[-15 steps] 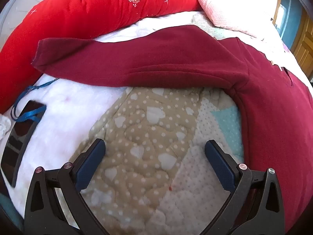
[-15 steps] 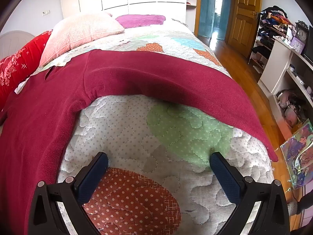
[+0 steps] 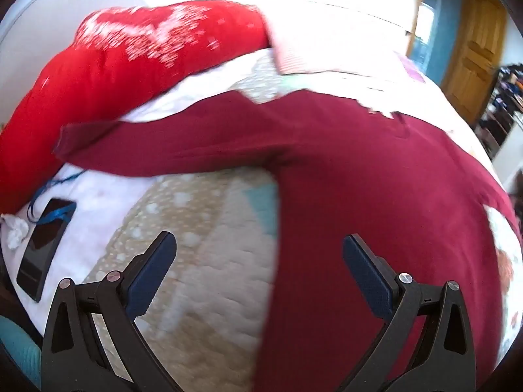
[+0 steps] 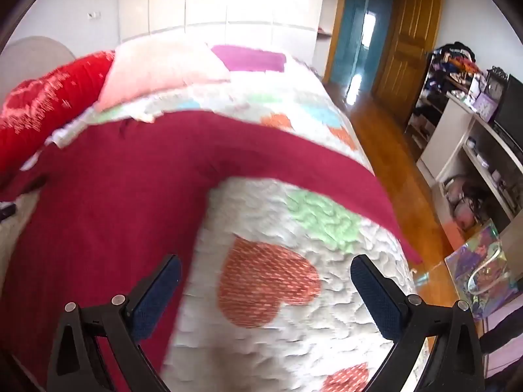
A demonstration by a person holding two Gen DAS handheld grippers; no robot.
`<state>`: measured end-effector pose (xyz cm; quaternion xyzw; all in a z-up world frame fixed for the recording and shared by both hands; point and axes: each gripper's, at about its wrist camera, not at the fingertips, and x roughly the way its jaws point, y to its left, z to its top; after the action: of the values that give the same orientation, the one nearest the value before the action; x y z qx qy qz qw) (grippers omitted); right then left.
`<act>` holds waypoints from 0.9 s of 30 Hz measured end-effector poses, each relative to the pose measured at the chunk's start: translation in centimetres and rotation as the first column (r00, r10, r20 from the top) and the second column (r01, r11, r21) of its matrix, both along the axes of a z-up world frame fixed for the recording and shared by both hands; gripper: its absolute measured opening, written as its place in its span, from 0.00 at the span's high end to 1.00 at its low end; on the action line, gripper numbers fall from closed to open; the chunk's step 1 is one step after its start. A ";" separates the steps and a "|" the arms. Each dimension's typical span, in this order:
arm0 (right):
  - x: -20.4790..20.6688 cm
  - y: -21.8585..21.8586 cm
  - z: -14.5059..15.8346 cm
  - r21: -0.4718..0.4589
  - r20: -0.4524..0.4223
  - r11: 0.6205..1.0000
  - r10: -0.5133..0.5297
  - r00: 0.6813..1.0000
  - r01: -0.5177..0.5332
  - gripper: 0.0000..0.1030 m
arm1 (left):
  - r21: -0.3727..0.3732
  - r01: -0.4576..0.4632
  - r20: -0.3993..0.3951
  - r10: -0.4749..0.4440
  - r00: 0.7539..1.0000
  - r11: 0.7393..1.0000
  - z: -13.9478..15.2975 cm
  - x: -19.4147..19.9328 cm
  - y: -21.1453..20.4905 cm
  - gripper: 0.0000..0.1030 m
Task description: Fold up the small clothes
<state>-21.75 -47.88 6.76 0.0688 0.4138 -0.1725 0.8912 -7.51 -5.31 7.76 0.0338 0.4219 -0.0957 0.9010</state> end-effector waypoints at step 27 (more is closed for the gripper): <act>5.7 7.2 0.6 0.129 0.038 0.987 0.093 0.995 -0.097 0.00 | 0.009 0.103 0.014 -0.103 0.995 0.995 -0.8 -2.0 -7.1 0.01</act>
<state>-16.02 -40.69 7.36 0.1097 0.4127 -0.1012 0.8985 -9.51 -12.38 7.01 0.0598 0.4132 -0.1403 0.8977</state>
